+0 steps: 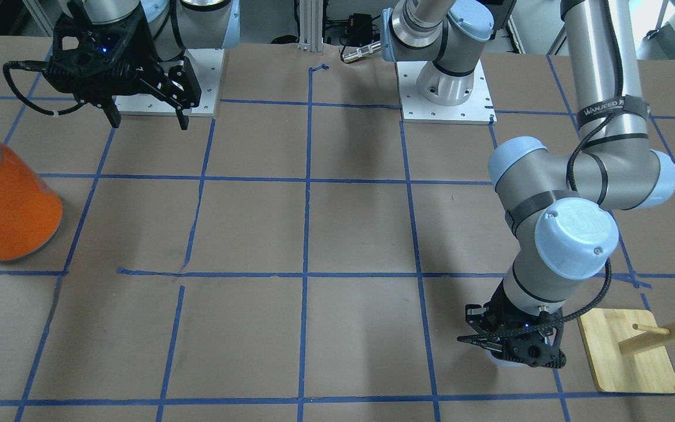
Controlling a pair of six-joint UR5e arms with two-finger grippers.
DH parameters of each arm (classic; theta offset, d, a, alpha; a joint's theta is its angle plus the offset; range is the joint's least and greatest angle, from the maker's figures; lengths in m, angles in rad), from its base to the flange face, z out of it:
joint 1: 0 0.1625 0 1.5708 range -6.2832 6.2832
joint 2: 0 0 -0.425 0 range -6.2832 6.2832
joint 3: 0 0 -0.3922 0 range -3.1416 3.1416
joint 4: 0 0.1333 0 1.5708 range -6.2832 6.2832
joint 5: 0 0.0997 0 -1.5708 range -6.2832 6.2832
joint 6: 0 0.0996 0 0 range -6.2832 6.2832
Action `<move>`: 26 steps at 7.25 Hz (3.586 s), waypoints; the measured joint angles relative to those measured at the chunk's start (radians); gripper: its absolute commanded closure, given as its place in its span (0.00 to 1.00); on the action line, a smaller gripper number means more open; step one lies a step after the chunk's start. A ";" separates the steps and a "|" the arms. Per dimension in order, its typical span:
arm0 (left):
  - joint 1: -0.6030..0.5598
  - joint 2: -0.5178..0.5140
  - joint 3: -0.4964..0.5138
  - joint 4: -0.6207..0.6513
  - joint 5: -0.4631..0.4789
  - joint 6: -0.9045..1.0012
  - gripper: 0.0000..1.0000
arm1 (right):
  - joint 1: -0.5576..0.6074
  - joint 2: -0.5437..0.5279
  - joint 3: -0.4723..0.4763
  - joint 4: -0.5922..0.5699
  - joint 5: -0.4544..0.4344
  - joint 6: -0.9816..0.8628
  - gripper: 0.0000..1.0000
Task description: Flip cup
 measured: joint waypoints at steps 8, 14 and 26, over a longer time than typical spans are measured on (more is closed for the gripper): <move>0.005 -0.029 -0.015 0.035 0.007 0.004 0.07 | 0.000 0.000 0.000 0.000 0.001 0.001 0.00; -0.062 0.296 0.049 -0.411 0.028 -0.189 0.00 | 0.000 0.000 0.000 0.000 0.002 0.001 0.00; -0.100 0.513 -0.034 -0.493 0.009 -0.242 0.00 | 0.000 0.000 0.000 0.000 0.000 0.001 0.00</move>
